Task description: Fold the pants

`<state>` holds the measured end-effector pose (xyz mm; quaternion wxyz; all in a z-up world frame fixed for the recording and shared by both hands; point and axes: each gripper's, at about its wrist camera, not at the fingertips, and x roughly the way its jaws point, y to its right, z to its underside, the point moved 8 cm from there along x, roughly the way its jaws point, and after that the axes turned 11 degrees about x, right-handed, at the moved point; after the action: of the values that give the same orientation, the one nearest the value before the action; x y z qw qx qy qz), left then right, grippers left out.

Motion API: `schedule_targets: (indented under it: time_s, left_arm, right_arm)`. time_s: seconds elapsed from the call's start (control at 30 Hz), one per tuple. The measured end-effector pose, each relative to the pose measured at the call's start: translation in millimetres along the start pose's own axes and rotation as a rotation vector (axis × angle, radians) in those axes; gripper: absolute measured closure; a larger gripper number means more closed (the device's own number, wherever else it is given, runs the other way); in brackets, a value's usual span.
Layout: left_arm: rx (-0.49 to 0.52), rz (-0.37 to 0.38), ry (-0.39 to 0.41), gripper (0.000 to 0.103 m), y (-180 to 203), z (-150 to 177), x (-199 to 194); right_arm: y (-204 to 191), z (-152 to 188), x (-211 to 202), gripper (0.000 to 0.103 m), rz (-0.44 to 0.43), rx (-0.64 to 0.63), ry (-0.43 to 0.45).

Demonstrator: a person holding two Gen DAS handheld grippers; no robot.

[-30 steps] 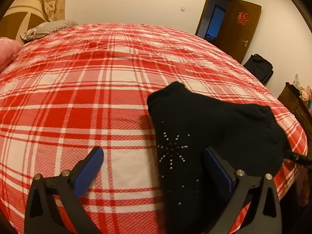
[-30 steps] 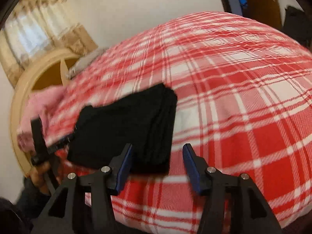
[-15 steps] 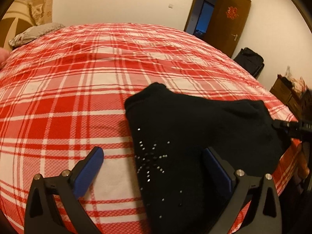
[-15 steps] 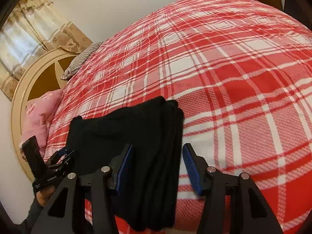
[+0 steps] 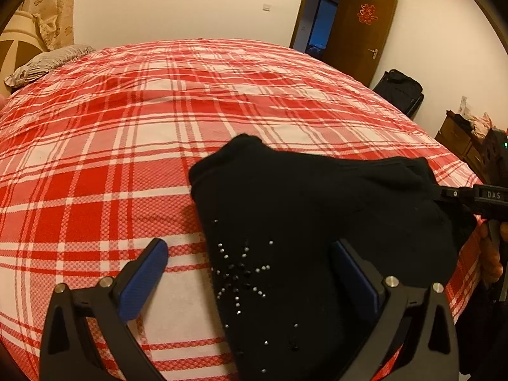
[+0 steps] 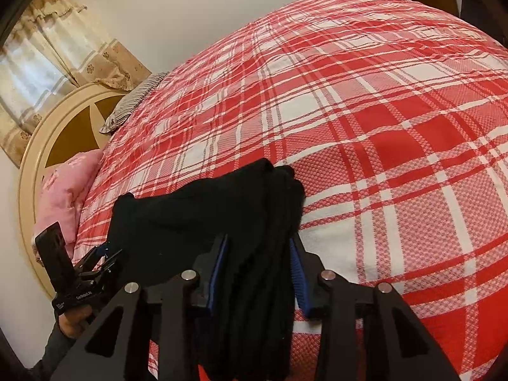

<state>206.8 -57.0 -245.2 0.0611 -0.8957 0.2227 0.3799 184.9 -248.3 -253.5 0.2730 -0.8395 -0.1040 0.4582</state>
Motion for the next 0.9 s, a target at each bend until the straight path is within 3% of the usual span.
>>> schedule_targets:
  time_s: [0.17,0.23,0.37,0.63,0.8,0.9]
  left_arm:
    - [0.003,0.02,0.008,0.002,0.9,-1.2,0.3]
    - [0.009,0.032,0.013,0.008,3.4,-1.8,-0.8]
    - [0.022,0.09,0.021,0.029,12.2,-3.8,-3.1]
    - [-0.076,0.188,0.049,0.041,2.3,0.6,-9.2]
    - [-0.095,0.227,0.048,0.079,2.6,-2.5,-13.8]
    - [-0.101,0.225,0.054,0.087,1.4,-3.9,-18.2]
  right_arm:
    - [-0.8,1.6,-1.0,0.067,-0.005,0.001,0.008]
    - [-1.6,1.8,-2.6,0.067,-0.012,0.002,0.016]
    - [-2.0,2.9,-3.7,0.068,-0.023,-0.002,0.023]
    - [-16.0,2.0,-15.0,0.075,-0.063,-0.021,0.059]
    - [-37.8,0.1,-25.7,0.076,-0.08,-0.065,0.07]
    - [-53.9,-3.1,-29.5,0.076,-0.088,-0.098,0.072]
